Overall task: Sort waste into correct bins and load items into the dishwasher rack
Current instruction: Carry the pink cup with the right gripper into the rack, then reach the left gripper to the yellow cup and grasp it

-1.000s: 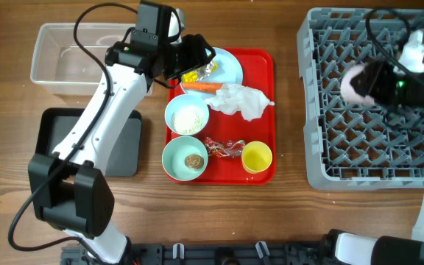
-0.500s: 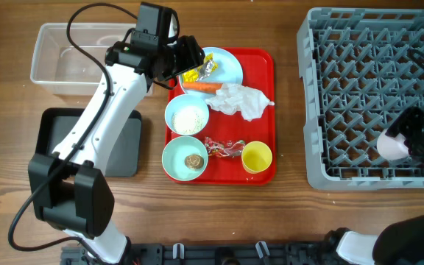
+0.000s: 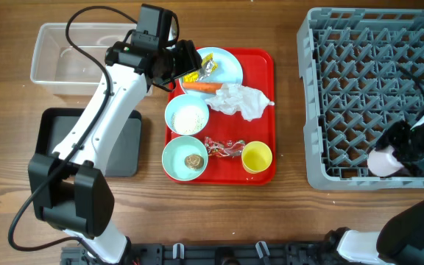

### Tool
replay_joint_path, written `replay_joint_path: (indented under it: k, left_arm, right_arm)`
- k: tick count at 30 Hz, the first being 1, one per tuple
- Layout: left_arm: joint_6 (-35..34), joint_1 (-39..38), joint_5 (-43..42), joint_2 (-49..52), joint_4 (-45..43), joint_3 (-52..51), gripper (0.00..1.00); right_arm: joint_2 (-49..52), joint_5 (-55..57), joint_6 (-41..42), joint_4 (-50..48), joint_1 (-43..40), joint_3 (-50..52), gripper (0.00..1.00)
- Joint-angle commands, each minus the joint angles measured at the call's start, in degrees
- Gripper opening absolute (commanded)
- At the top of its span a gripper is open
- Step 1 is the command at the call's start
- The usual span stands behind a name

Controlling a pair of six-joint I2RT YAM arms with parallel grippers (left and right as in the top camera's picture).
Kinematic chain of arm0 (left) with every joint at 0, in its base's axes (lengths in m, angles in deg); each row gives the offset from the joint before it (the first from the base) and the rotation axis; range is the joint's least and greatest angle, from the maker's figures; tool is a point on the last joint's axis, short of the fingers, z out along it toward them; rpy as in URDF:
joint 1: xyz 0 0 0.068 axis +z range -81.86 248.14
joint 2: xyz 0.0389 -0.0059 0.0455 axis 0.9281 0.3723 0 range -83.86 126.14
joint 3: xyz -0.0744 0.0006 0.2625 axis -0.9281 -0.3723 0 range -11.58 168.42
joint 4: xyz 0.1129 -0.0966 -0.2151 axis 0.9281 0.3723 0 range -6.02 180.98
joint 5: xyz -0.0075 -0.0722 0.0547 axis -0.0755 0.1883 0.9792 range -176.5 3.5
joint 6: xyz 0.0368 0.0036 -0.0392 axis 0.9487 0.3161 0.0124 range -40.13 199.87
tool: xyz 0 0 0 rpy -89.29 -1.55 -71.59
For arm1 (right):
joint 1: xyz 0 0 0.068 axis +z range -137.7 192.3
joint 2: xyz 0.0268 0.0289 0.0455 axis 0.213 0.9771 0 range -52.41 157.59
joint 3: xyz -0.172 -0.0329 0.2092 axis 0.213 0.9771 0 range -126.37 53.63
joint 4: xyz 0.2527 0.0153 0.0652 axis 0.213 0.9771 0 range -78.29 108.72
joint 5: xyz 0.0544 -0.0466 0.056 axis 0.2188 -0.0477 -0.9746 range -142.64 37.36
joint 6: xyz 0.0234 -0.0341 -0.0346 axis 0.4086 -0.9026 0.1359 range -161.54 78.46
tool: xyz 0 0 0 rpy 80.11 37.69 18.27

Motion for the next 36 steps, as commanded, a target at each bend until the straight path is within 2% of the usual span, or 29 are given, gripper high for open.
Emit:
replay_joint_path:
  k: [1,2,3,4,10,12,14,16,19,21,23,25,28,31,34,36]
  left_arm:
    - [0.5,0.2,1.0,0.1,0.0,0.1,0.66]
    - [0.5,0.2,1.0,0.1,0.0,0.1,0.66]
    - [0.5,0.2,1.0,0.1,0.0,0.1,0.66]
    - [0.5,0.2,1.0,0.1,0.0,0.1,0.66]
    - [0.5,0.2,1.0,0.1,0.1,0.1,0.66]
    - [2.1,0.2,0.9,0.1,0.1,0.1,0.65]
    - [9.0,0.2,-3.5,0.1,0.7,0.1,0.65]
    - [21.6,0.1,-14.3,0.1,4.9,0.1,0.66]
    - [32.9,-2.4,-15.9,0.1,16.4,0.1,0.66]
    - [35.7,-5.1,-15.9,0.1,19.4,0.1,0.66]
    - [37.6,-11.6,-14.5,0.1,19.5,0.1,0.69]
    - [37.2,-18.5,-7.3,0.8,19.5,0.1,0.69]
    - [35.2,-24.4,-4.1,3.8,18.8,0.1,0.67]
    - [29.9,-27.7,4.2,8.7,19.1,0.1,0.62]
    - [28.5,-27.9,4.4,11.7,18.9,0.1,0.57]
    - [28.3,-27.9,4.4,13.4,18.6,0.1,0.35]
  right_arm:
    - [0.8,1.7,1.6,-0.7,-0.2,0.2,0.57]
    - [0.8,1.7,1.6,-1.0,-0.2,0.2,0.72]
    - [0.8,1.7,1.6,-1.2,-0.2,0.2,0.80]
    - [0.8,1.7,1.7,-1.4,-0.2,0.2,0.84]
    - [0.7,0.5,2.1,-4.0,-0.2,0.0,0.89]
    - [0.6,-4.1,0.4,-3.4,-0.2,-2.9,0.90]
    - [-0.5,-8.6,-1.9,-2.1,-0.1,-7.9,0.90]
    - [-3.0,-12.3,-4.2,-1.2,0.5,-13.4,0.89]
    - [-6.9,-13.9,-5.5,-1.6,6.3,-16.8,0.89]
    - [-7.3,-13.4,-5.4,-1.8,11.3,-16.8,0.90]
    - [-6.5,-13.1,-5.4,-2.5,15.6,-16.8,0.91]
    - [-6.1,-12.2,-5.4,-2.6,17.3,-16.8,0.91]
    - [-6.1,-11.5,-5.5,-2.4,17.3,-16.8,0.91]
    - [-6.1,-10.1,-5.6,-2.2,17.3,-16.7,0.91]
    - [-6.1,-9.9,-5.6,-2.2,17.3,-16.7,0.91]
    - [-6.1,-9.9,-5.6,-2.2,17.3,-16.7,0.91]
